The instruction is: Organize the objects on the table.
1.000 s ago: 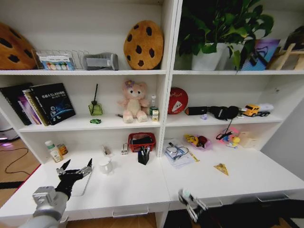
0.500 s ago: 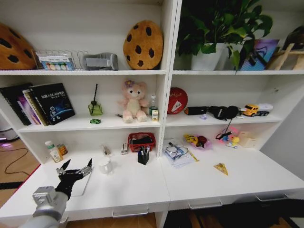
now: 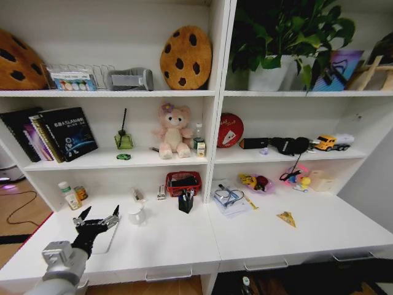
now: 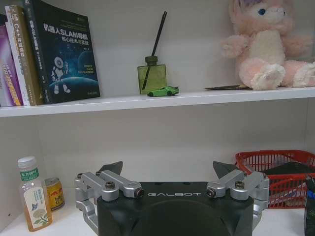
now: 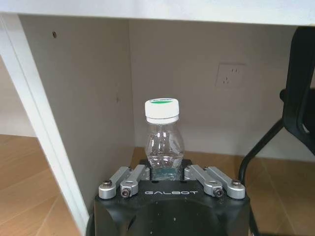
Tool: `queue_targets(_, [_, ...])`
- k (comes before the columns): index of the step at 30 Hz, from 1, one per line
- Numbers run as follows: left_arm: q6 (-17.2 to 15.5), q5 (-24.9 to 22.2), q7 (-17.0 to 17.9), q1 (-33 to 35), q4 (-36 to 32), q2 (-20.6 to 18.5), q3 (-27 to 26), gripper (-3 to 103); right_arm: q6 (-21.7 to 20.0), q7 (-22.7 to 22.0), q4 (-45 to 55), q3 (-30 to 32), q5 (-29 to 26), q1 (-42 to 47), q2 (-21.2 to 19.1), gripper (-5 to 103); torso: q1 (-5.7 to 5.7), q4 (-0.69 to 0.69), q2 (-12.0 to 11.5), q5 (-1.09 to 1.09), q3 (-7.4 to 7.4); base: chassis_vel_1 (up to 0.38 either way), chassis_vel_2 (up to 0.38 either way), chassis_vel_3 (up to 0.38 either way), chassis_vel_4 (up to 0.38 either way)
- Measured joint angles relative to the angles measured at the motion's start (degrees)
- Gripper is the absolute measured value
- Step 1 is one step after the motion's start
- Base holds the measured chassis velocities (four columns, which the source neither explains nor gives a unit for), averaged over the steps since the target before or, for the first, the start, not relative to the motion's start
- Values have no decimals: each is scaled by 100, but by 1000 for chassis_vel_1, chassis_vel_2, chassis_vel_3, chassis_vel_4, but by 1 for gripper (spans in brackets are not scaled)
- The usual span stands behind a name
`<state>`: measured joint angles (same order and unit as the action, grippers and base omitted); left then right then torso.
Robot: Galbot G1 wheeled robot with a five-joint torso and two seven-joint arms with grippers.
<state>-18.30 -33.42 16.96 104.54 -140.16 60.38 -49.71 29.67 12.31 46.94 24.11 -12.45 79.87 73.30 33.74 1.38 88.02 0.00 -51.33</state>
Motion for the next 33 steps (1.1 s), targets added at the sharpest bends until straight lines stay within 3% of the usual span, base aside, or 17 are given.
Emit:
queue_targets(1, [0, 0, 0, 0, 0, 0, 0, 100, 290, -38, -362, 24, 175, -227, 59, 28, 0, -1, 0, -1, 0, 0, 0, 0, 0])
queue_targets(2, [0, 0, 0, 0, 0, 0, 0, 100, 290, -38, -362, 24, 175, -227, 59, 28, 0, -1, 0, -1, 0, 0, 0, 0, 0])
queue_targets(4, [0, 0, 0, 0, 0, 0, 0, 100, 449, -62, -590, 51, 347, -396, 97, 38, 0, -3, 0, 0, 0, 0, 0, 0, 0])
queue_targets(7, [0, 0, 0, 0, 0, 0, 0, 100, 474, -71, -656, 50, 383, -451, 106, 44, 0, -2, 0, 0, 0, 0, 0, 0, 0])
queue_targets(9, [0, 0, 0, 0, 0, 0, 0, 100, 463, -72, -569, 48, 396, -405, 123, 60, 0, -2, 0, -1, 0, 0, 0, 0, 0])
queue_targets(11, [0, 0, 0, 0, 0, 0, 0, 100, 417, -72, -458, 48, 381, -341, 123, 60, 0, -2, 0, 0, 1, 0, 0, 0, 0])
queue_targets(12, [0, 0, 0, 0, 0, 0, 0, 100, 365, -71, -280, 46, 339, -231, 118, 71, 0, -1, 0, 0, 1, 0, 0, 0, 0])
queue_targets(15, [0, 0, 0, 0, 0, 0, 0, 100, 359, -71, -182, 45, 316, -159, 111, 71, 0, -1, 0, 0, 1, 0, 0, 0, 0])
queue_targets(16, [0, 0, 0, 0, 0, 0, 0, 100, 380, -71, -35, 53, 295, -49, 97, 82, 0, -1, 0, 1, 1, 0, 0, 0, 0])
queue_targets(18, [0, 0, 0, 0, 0, 0, 0, 100, 358, -57, 319, 67, 200, 159, 41, 87, 0, -1, 0, 4, 1, 0, 0, 0, 0])
queue_targets(20, [0, 0, 0, 0, 1, 0, 0, 100, -147, 32, 1445, 125, -418, 885, -207, 97, 0, -4, 0, -2, 1, 0, 0, 0, 0])
queue_targets(21, [0, 0, 1, 0, 1, 0, 0, 100, -330, -46, 2144, 164, -704, 1368, -333, 99, 0, 0, 0, 1, 2, 0, 0, 0, 0])
queue_targets(22, [0, 0, 1, 0, 1, 0, 0, 100, -330, -46, 2144, 164, -704, 1368, -333, 99, 0, 0, 0, 1, 2, 0, 0, 0, 0])
queue_targets(24, [0, 0, 1, 0, 1, 0, 0, 100, -656, -372, 3480, 394, -1056, 2449, -543, 100, -1, 0, 1, -3, 2, 0, 0, 0, 0])
queue_targets(27, [0, 0, 1, 0, 1, 0, 0, 100, -781, -594, 3953, 481, -1152, 2810, -569, 100, -2, 1, 1, -3, 2, 0, 0, 0, 0])
queue_targets(29, [0, 0, 0, 0, 1, 0, 1, 100, -1166, -1321, 5824, 937, -1357, 4039, -365, 100, -2, 0, 2, -3, 2, 0, 0, 0, 0])
queue_targets(33, [0, 0, 0, 0, 1, 0, 0, 100, -1316, -1590, 7044, 1377, -1423, 4438, -158, 100, -2, -1, 2, -1, 2, 0, 0, 0, 0])
